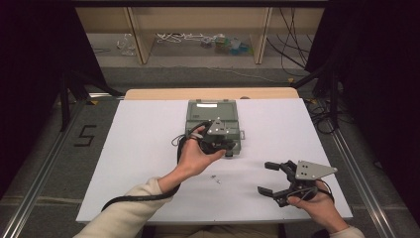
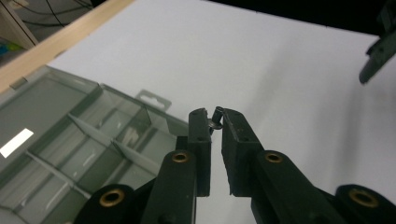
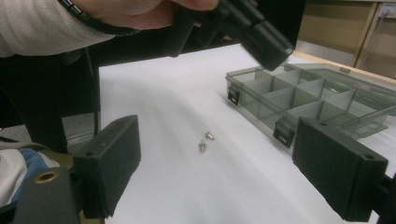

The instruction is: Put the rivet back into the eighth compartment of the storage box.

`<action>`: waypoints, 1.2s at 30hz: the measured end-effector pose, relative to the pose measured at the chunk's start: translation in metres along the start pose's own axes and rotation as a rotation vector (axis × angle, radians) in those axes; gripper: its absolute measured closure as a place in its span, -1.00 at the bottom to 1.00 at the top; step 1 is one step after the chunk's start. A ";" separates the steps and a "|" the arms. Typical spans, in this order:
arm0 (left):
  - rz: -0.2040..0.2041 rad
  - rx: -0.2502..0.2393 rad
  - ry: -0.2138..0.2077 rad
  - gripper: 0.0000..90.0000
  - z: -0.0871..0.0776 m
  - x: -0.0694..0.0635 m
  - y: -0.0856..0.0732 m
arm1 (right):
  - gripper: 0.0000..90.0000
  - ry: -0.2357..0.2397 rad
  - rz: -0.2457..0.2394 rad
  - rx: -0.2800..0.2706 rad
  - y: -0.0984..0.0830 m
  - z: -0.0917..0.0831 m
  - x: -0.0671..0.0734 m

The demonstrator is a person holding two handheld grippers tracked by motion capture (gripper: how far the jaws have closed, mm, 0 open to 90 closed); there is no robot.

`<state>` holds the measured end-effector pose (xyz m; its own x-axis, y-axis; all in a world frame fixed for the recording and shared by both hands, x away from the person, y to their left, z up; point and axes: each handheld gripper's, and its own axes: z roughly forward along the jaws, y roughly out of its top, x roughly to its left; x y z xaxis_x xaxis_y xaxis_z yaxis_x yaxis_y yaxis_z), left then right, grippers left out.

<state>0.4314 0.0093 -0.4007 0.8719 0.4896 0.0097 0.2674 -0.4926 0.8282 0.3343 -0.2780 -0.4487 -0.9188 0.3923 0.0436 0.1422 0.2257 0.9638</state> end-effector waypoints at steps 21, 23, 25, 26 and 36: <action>-0.056 -0.096 0.057 0.82 0.030 0.028 0.014 | -0.64 0.006 0.004 0.002 0.000 0.000 0.000; -0.053 -0.084 0.054 0.82 0.032 0.031 0.013 | -0.64 0.000 -0.001 0.007 0.000 -0.001 0.000; -0.066 -0.088 0.063 0.82 0.034 0.032 0.012 | -0.64 0.001 0.000 0.008 0.000 -0.001 0.000; -0.059 -0.078 0.058 0.82 0.035 0.034 0.011 | -0.64 0.001 0.000 0.008 0.000 -0.001 0.000; -0.052 -0.044 0.062 0.81 0.042 0.036 0.008 | -0.64 0.006 0.002 0.001 0.000 0.000 0.000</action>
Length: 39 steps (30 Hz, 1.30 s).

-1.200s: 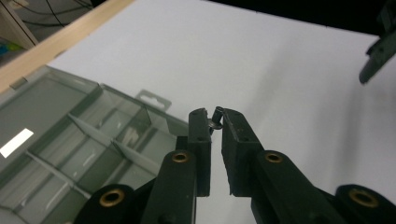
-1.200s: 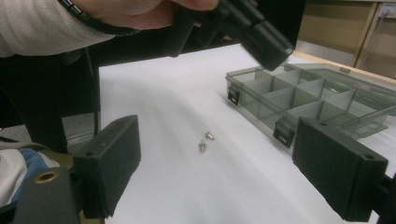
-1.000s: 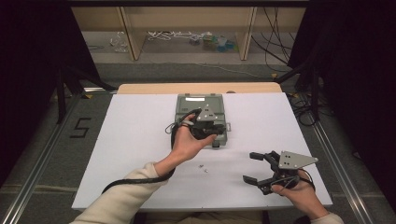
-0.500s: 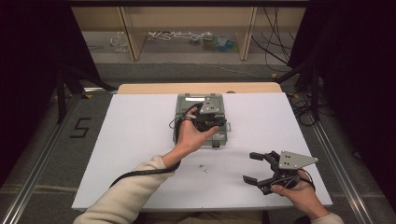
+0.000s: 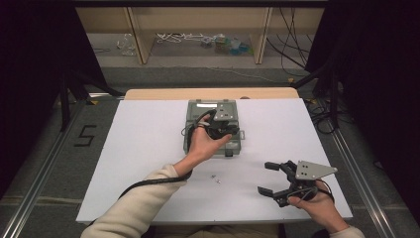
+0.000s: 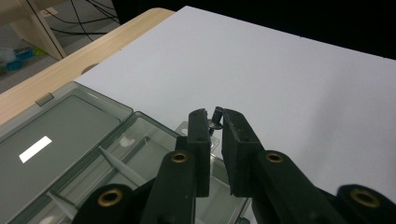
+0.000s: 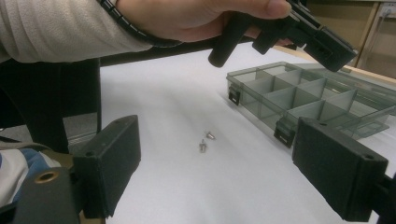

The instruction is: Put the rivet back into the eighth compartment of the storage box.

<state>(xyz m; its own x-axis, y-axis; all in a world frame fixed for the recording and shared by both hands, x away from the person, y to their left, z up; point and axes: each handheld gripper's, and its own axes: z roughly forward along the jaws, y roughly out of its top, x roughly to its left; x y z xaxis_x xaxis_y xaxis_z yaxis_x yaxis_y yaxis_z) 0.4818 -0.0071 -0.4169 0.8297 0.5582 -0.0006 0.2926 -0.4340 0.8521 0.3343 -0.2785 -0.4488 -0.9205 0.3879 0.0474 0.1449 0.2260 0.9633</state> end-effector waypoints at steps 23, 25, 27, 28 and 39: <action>0.069 0.000 -0.031 -0.65 -0.028 -0.007 -0.013 | -0.64 -0.002 -0.001 0.007 0.000 0.000 0.000; 0.088 0.010 -0.033 -0.66 -0.030 -0.007 -0.015 | -0.64 0.000 -0.002 0.001 0.000 0.000 0.000; 0.097 0.026 -0.040 -0.71 -0.035 -0.008 -0.017 | -0.64 0.001 -0.003 0.005 0.000 0.000 0.000; 0.107 0.032 -0.042 -0.70 -0.040 -0.009 -0.020 | -0.64 -0.002 -0.001 0.005 0.000 0.000 0.000; 0.257 0.227 -0.115 -0.66 -0.059 -0.017 -0.029 | -0.63 0.010 -0.002 -0.008 0.000 0.001 0.000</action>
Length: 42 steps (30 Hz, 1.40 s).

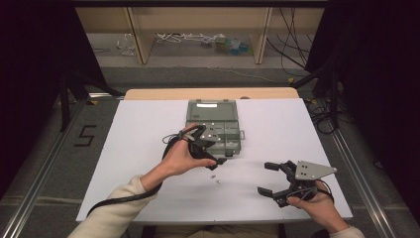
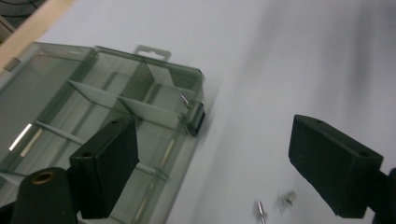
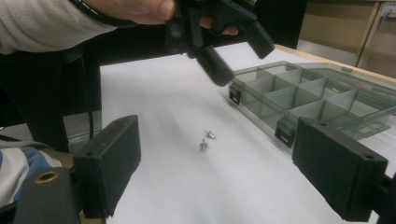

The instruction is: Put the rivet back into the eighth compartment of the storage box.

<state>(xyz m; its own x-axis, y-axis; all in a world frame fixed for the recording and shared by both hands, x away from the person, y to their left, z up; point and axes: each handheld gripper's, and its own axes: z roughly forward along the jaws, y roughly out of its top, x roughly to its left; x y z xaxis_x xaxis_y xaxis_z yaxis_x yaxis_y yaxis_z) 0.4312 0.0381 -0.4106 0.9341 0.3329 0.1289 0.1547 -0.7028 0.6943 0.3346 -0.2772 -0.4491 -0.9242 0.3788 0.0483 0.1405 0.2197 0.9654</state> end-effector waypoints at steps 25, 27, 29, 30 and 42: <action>0.132 0.434 -0.172 -0.49 0.024 -0.021 -0.017 | -0.63 -0.004 -0.002 0.004 0.000 0.001 0.001; 0.133 0.441 -0.184 -0.47 0.029 -0.022 -0.018 | -0.62 -0.004 -0.003 0.005 0.000 0.001 0.000; 0.133 0.446 -0.190 -0.46 0.030 -0.021 -0.018 | -0.62 -0.003 -0.003 0.011 0.000 0.000 0.000; 0.135 0.446 -0.188 -0.45 0.032 -0.021 -0.018 | -0.62 -0.004 -0.003 0.014 0.000 0.000 0.000; 0.129 0.466 -0.181 -0.25 0.041 -0.015 -0.019 | -0.62 -0.004 -0.005 0.004 0.000 0.001 0.000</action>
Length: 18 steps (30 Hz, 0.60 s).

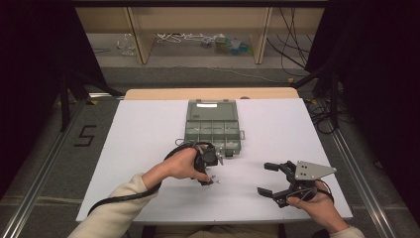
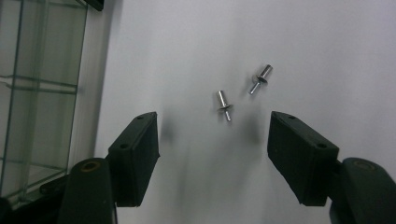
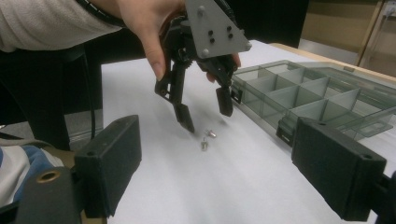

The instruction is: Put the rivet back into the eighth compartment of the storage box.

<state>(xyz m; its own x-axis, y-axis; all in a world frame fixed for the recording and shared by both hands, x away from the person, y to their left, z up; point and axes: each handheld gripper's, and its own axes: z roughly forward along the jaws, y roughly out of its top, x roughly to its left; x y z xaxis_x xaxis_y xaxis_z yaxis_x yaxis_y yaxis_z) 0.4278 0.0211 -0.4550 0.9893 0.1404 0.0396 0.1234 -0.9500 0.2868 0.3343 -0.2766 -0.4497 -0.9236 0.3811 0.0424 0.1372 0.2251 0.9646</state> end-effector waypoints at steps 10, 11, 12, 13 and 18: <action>0.014 -0.005 -0.003 -0.13 0.003 0.001 0.008 | -0.62 0.001 0.002 0.001 0.000 0.000 0.000; 0.013 -0.005 -0.005 -0.10 0.004 0.001 0.009 | -0.62 0.001 0.001 0.011 0.000 -0.001 0.000; 0.012 -0.004 -0.008 -0.08 0.005 0.000 0.009 | -0.62 0.002 0.000 0.011 0.000 -0.001 0.000; 0.016 0.000 -0.007 -0.05 0.005 0.000 0.009 | -0.62 -0.003 -0.001 0.011 0.001 -0.002 0.000; 0.012 0.011 -0.031 0.05 0.008 0.000 0.009 | -0.62 -0.005 -0.003 0.010 0.001 -0.002 0.000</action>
<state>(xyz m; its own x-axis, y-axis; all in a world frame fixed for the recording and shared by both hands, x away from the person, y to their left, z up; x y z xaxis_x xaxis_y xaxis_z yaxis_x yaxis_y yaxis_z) 0.4297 0.0104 -0.4598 0.9926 0.1208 0.0133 0.1125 -0.9546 0.2758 0.3337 -0.2779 -0.4485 -0.9221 0.3850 0.0386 0.1385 0.2354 0.9620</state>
